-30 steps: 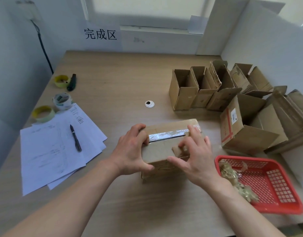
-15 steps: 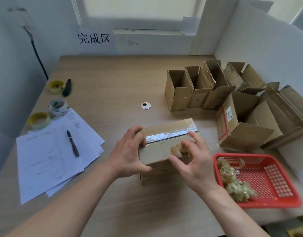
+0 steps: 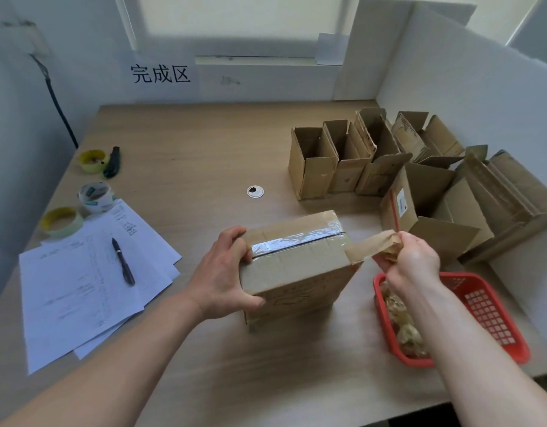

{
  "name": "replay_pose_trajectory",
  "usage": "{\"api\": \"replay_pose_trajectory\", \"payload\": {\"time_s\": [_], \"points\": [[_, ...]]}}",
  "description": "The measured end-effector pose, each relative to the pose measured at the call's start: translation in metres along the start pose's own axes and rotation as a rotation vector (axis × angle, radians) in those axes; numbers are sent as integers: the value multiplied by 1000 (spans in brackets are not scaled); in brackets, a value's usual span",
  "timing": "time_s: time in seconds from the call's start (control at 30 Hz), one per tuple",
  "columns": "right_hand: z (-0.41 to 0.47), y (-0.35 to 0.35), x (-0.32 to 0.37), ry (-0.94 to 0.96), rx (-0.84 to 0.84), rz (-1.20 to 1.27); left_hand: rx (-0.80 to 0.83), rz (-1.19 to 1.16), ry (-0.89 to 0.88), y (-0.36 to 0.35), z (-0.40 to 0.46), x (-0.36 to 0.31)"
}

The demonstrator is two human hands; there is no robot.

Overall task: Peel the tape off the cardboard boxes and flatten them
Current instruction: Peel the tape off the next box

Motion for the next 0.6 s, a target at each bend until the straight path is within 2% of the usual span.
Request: {"api": "replay_pose_trajectory", "payload": {"time_s": [0.1,0.23,0.3,0.37,0.4,0.47,0.6], "points": [[-15,-7,-5,95,209,-218,-2,1,-4,-1,1,1],[-45,-10,-24,425,548,-773,-2,-16,-1,-2,2,2],[-50,-9,-33,670,552,-995,-2,-14,4,-2,1,2],[-50,-7,-33,856,543,-955,-3,-14,5,-2,1,3],[-46,-5,-31,880,527,-893,-4,-15,1,-2,1,3],[-32,-1,-27,807,428,-770,-8,-18,0,-2,1,4],[-6,-4,-31,315,228,-424,-23,-43,15,-4,2,1]]}}
Point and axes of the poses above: each hand's wrist, its own z-axis towards the middle knuckle, its own y-axis out of the back of the hand, x = y × z, the point moved 3 cm from there along z, towards the middle knuckle, and after that the axes turned 7 degrees about z, right-handed, at the moved point
